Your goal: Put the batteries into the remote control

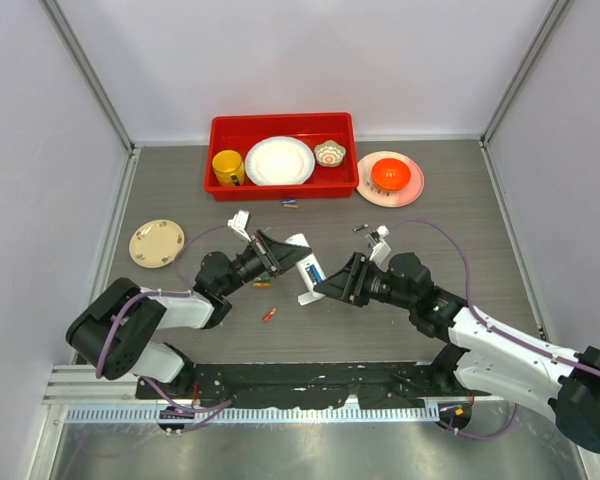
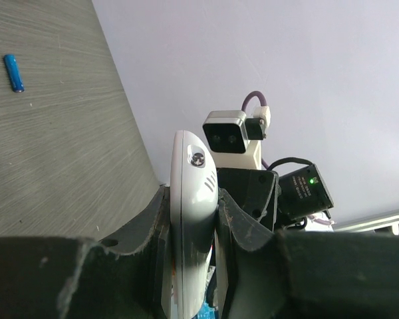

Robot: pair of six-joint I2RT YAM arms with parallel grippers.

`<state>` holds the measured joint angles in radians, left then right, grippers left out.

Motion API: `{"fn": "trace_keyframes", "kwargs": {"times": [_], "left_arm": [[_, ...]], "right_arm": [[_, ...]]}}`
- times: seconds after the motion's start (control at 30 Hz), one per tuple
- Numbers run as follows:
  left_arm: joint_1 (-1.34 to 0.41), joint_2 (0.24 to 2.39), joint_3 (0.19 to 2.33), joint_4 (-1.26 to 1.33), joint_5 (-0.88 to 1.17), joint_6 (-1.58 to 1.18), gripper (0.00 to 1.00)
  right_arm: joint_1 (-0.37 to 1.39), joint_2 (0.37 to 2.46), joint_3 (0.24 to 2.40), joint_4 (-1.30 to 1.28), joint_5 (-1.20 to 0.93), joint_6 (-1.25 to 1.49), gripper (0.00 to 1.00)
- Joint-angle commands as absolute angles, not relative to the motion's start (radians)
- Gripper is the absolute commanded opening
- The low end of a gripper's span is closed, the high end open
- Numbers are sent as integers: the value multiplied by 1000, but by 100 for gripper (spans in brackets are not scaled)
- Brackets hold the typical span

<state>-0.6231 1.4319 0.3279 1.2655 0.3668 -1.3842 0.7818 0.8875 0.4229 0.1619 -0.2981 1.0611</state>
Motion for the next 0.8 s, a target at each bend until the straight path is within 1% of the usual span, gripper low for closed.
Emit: {"fn": "trace_keyframes", "kwargs": {"times": [0.0, 0.07, 0.23, 0.33, 0.5, 0.63, 0.77], "left_arm": [[-620, 1428, 365, 1546, 373, -1391, 0], [-620, 1428, 365, 1546, 383, -1397, 0], [-624, 1421, 367, 1546, 413, -1407, 0], [-626, 1416, 362, 1546, 410, -1407, 0], [-627, 1411, 364, 1546, 414, -1408, 0], [-627, 1407, 367, 1545, 414, -1408, 0], [-629, 1405, 374, 1546, 413, -1408, 0]], "right_arm": [[755, 853, 413, 288, -325, 1113, 53], [732, 859, 410, 336, -336, 1130, 54], [704, 900, 449, 345, -367, 1111, 54], [701, 939, 463, 333, -390, 1094, 51], [700, 972, 456, 382, -408, 1104, 48], [698, 980, 456, 388, -402, 1103, 42], [701, 985, 465, 347, -381, 1082, 29]]}}
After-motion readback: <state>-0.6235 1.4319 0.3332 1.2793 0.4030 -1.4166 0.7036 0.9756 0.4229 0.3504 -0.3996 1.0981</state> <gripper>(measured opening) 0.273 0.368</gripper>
